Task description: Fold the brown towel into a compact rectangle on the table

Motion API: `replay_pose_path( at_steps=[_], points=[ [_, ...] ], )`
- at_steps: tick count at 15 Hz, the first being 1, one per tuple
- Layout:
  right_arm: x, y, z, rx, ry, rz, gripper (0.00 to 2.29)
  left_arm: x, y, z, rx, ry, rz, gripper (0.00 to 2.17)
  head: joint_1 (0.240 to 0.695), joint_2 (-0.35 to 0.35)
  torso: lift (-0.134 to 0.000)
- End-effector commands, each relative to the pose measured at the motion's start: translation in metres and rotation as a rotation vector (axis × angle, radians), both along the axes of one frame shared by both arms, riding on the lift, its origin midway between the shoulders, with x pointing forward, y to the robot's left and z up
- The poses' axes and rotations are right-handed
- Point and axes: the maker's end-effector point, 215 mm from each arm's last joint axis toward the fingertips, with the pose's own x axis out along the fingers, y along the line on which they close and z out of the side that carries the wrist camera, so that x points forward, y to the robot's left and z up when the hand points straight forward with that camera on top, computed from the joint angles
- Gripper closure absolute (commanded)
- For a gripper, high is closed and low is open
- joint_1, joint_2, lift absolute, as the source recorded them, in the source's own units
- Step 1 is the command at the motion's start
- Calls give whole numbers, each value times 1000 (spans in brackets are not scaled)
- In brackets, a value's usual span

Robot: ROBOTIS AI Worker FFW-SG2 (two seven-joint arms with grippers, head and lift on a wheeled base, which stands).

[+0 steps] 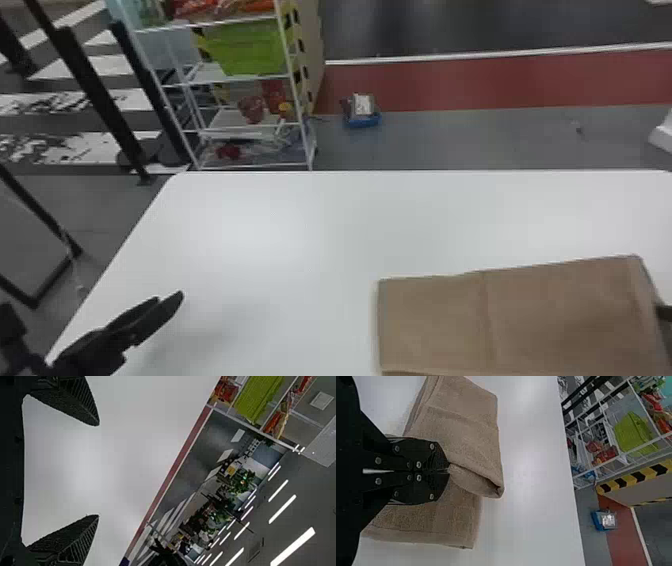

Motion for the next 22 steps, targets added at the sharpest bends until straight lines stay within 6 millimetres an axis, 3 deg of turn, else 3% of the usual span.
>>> replay_pose_path(
  at_steps=[1,5,9,11,12,13,14,16,19,22],
  points=[
    [-7,-26,-7,-5,24,-59,1325,2,-4,-1,-5,1,-4,49,695,152,-124],
    [-31,-36,-54,-15,152,-84,1325,4,-9,-6,4,14,-17,49,695,102,-124],
    [-28,-70,-84,-83,224,-174,1264,6,-14,-7,-1,13,-26,49,695,72,-124],
    [-17,-83,-78,-82,200,-221,1129,6,-15,-9,-3,17,-28,49,695,30,-124],
    [-15,-79,-71,-25,180,-230,809,5,-16,-10,-4,20,-28,49,695,18,-124],
    [-11,-75,-62,17,155,-231,775,6,-16,-9,-3,17,-30,49,695,8,-124],
    [-9,-74,-56,33,136,-234,410,6,-16,-9,-3,17,-30,49,695,4,-124],
    [-7,-82,-42,17,106,-237,110,5,-14,-10,-4,19,-27,49,695,11,-124],
    [-14,-104,-40,-38,116,-254,60,3,-11,-11,-1,19,-19,49,695,5,-124],
    [-27,-110,-64,-44,182,-268,93,4,-12,-12,-3,21,-22,49,695,-26,-124]
  ],
)
